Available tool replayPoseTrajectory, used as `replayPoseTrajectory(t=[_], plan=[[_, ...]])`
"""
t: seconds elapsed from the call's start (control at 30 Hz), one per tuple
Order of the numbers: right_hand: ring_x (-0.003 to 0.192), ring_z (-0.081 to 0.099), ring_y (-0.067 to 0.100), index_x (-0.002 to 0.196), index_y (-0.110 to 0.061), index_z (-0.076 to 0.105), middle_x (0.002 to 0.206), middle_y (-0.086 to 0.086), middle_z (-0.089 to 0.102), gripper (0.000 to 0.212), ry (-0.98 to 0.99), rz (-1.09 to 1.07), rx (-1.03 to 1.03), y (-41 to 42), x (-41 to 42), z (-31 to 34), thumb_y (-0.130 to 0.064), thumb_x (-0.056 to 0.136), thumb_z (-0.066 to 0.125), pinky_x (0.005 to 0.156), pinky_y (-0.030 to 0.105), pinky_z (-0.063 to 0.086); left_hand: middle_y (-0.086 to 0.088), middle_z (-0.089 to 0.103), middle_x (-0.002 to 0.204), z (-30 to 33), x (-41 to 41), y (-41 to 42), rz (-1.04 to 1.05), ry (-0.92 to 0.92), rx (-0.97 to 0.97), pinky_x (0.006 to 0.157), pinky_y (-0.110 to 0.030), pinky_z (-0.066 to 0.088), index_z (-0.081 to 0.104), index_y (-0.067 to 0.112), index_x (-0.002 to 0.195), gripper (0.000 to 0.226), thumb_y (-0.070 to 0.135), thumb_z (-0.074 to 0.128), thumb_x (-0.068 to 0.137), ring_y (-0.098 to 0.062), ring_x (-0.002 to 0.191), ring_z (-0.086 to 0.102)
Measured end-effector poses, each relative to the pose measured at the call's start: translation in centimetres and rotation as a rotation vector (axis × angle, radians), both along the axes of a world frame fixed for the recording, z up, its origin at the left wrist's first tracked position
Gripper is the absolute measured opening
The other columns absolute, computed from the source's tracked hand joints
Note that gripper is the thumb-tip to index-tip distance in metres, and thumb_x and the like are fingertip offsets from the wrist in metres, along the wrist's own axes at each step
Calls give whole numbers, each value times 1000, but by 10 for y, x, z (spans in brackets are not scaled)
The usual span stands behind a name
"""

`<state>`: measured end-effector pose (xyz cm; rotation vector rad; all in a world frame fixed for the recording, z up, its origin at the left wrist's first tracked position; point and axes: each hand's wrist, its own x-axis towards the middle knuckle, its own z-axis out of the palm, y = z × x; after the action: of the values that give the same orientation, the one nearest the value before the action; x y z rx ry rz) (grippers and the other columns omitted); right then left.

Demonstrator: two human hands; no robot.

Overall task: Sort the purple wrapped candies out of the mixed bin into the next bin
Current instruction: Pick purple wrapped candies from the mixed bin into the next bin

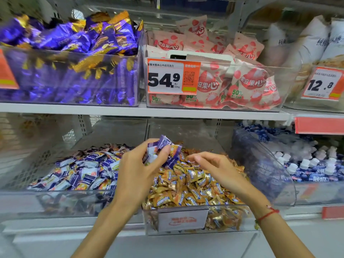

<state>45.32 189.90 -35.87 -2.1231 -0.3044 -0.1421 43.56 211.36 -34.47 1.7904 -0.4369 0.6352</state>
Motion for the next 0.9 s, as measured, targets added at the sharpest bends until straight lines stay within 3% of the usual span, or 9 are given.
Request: replayPoseTrajectory(t=[0.1,0.17,0.23,0.33,0.43,0.57,0.7,0.8,0.9], plan=[[135,36,8,138,-34,47,144,-13,44,42,-1,13,-540,5,10,-26,-38,96,54,107,27,34,-6,51,52,5,13,45,338,-95,41,57,-39,35,69,22,86,18,39,62,87,-20,55,39],[140,27,13,146,-35,35,150,-9,35,53,84,90,-611,10,15,-36,-39,96,54,113,31,27,-1,47,51,2,28,66,538,-62,161,56,-39,32,69,18,99,23,38,61,90,-33,56,45],[141,26,14,147,-36,30,152,-6,32,57,122,98,-603,13,19,-39,-41,96,54,114,33,27,-4,61,66,-7,42,76,603,40,351,56,-36,34,63,20,113,33,45,54,92,-38,68,58],[142,23,13,149,-37,26,154,-7,29,59,111,96,-649,15,22,-40,-42,96,52,114,33,26,-8,66,120,-24,57,84,489,315,578,73,-38,45,49,23,134,60,62,34,91,-34,105,63],[142,22,13,149,-39,24,154,-7,28,58,108,111,-655,13,21,-42,-43,97,50,114,35,27,-5,58,134,-30,61,83,499,368,703,110,-49,29,49,16,136,65,61,30,93,-27,124,52],[140,27,14,149,-38,27,152,-6,33,57,72,104,-664,13,21,-41,-39,98,51,111,36,31,-3,65,118,-8,44,55,562,73,519,102,-47,39,59,16,126,41,42,48,96,-25,113,57],[121,46,13,143,-37,40,141,-6,47,48,81,104,-566,11,18,-39,-35,97,54,98,30,40,25,54,105,1,14,-10,237,-82,442,75,-22,41,55,35,122,26,33,46,97,3,94,51],[125,50,11,137,-34,50,140,-13,50,40,103,40,-369,-11,23,-32,-30,97,54,102,24,40,21,46,138,-18,29,-48,31,34,671,100,-20,37,39,38,140,38,29,35,103,1,126,42],[127,50,14,138,-25,50,140,-2,52,41,59,-180,-363,-54,48,-34,-24,97,53,102,22,39,1,8,162,-40,48,-58,8,222,1092,121,-38,5,13,25,154,50,28,27,105,-19,149,-2]])
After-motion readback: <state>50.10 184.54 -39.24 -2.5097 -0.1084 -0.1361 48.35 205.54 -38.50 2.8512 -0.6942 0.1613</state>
